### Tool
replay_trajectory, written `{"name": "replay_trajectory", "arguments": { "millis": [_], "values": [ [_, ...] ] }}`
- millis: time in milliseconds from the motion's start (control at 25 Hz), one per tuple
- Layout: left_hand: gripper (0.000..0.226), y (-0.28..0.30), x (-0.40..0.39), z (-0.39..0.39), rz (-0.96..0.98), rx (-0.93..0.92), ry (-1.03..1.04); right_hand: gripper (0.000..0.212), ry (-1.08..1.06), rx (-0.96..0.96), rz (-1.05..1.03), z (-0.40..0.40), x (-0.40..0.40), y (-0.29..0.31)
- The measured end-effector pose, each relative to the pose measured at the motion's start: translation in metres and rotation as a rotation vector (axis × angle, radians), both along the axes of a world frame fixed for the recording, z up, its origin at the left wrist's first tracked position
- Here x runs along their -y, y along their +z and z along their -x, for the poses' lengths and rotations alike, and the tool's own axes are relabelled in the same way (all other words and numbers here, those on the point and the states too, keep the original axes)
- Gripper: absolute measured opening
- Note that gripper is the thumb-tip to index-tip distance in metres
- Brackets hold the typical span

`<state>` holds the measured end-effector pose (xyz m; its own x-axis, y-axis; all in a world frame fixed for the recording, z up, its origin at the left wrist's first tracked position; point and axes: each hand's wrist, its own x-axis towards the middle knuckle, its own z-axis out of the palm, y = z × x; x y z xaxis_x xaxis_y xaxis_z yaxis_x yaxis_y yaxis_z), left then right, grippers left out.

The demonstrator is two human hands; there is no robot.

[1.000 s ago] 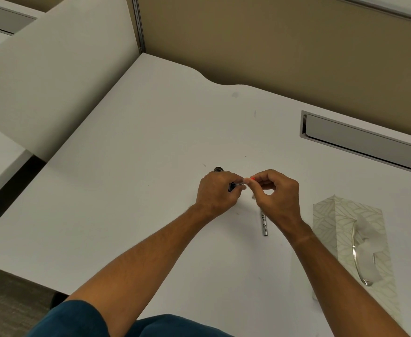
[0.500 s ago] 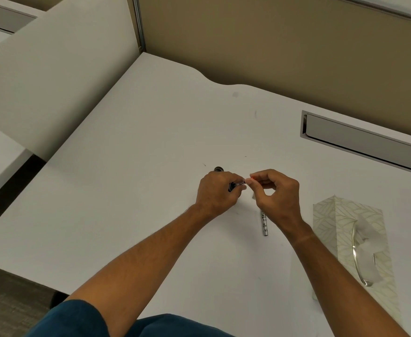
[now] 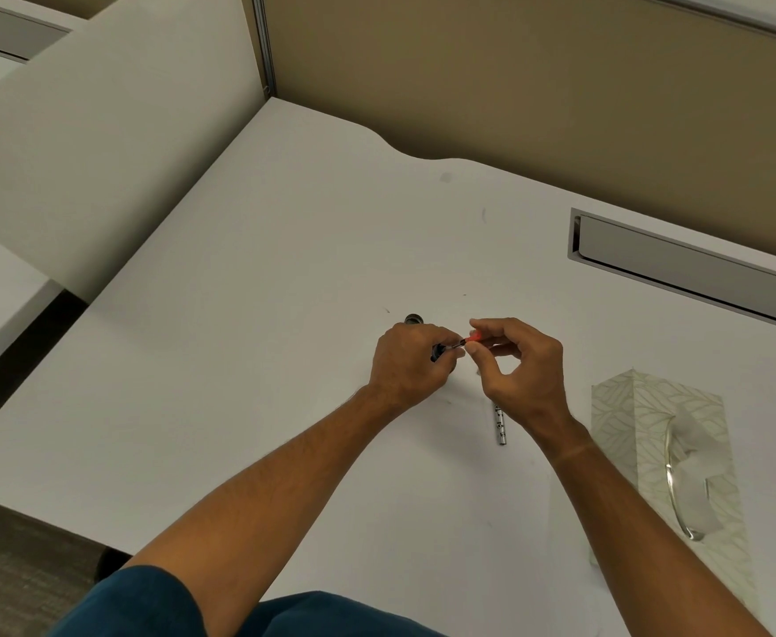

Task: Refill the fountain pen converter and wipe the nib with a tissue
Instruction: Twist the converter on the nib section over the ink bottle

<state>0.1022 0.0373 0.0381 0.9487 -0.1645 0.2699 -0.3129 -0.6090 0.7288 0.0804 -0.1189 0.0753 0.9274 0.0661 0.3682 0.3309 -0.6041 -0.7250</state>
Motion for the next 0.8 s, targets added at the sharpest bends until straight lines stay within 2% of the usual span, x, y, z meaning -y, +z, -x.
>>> {"name": "replay_trajectory", "arguments": {
  "millis": [280, 440, 640, 800],
  "values": [
    [0.018, 0.0003, 0.0003, 0.0005, 0.006, -0.014, -0.006, 0.011, -0.021, -0.003, 0.016, -0.0013, 0.0013, 0.0004],
    [0.018, 0.0006, 0.0007, 0.0009, 0.003, -0.023, -0.004, 0.021, 0.009, -0.023, -0.004, 0.0, 0.0016, -0.0008],
    [0.017, 0.0021, 0.0007, 0.0015, 0.009, -0.028, -0.006, 0.01, -0.025, -0.015, -0.003, -0.0018, 0.0014, 0.0004],
    [0.019, 0.0017, -0.0002, 0.001, -0.001, -0.041, -0.013, 0.02, -0.031, -0.067, -0.028, -0.0008, 0.0019, -0.0005]
  ]
}}
